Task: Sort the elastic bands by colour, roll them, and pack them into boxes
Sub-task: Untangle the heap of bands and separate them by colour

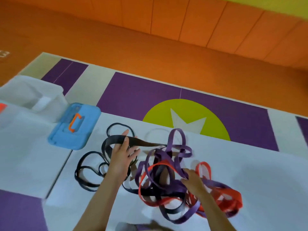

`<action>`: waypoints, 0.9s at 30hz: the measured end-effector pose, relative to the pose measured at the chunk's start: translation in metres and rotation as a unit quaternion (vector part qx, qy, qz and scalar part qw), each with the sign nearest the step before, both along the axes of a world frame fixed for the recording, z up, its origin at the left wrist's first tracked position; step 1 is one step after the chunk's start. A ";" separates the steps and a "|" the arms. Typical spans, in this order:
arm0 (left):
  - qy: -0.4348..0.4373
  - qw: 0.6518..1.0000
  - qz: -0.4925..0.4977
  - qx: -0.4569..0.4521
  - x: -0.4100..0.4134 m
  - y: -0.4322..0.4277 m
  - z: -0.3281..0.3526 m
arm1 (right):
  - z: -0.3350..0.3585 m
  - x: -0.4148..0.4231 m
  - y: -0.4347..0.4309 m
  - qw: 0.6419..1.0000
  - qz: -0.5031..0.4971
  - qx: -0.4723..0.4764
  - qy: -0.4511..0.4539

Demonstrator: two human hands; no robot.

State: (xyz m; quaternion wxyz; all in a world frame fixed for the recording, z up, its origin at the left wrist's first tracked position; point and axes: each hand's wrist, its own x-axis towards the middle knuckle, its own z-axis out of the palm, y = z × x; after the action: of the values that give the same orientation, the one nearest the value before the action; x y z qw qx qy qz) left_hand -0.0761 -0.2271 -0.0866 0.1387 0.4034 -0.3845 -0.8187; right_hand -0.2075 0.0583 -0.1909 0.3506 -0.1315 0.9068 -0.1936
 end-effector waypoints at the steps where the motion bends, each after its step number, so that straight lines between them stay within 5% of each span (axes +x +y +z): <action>1: 0.008 1.000 -0.016 0.010 0.001 -0.002 -0.001 | 0.000 0.005 0.000 0.999 -0.024 -0.001 0.024; 11: 0.013 1.000 -0.018 0.009 0.004 -0.033 -0.017 | 0.029 0.040 0.002 0.944 -0.210 -0.036 0.252; 16: -0.025 0.997 -0.015 0.066 -0.004 -0.044 -0.028 | 0.027 0.041 0.020 0.933 -0.287 -0.045 0.213; 19: -0.057 0.993 -0.056 0.082 -0.005 -0.045 -0.033 | 0.021 0.044 0.021 0.948 -0.259 -0.059 0.178; 23: -0.089 0.991 -0.083 0.063 0.003 -0.040 -0.042 | 0.016 0.051 0.023 0.959 -0.098 -0.065 0.259; 27: -0.130 0.987 -0.078 0.053 0.016 -0.029 -0.053 | 0.020 0.047 0.018 0.989 0.143 -0.036 -0.004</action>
State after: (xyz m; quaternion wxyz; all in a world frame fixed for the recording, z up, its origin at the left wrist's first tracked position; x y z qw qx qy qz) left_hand -0.0605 -0.2559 -0.1397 0.0019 0.4818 -0.3851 -0.7871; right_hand -0.1607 0.0764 -0.1714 0.3734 -0.2714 0.8698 -0.1742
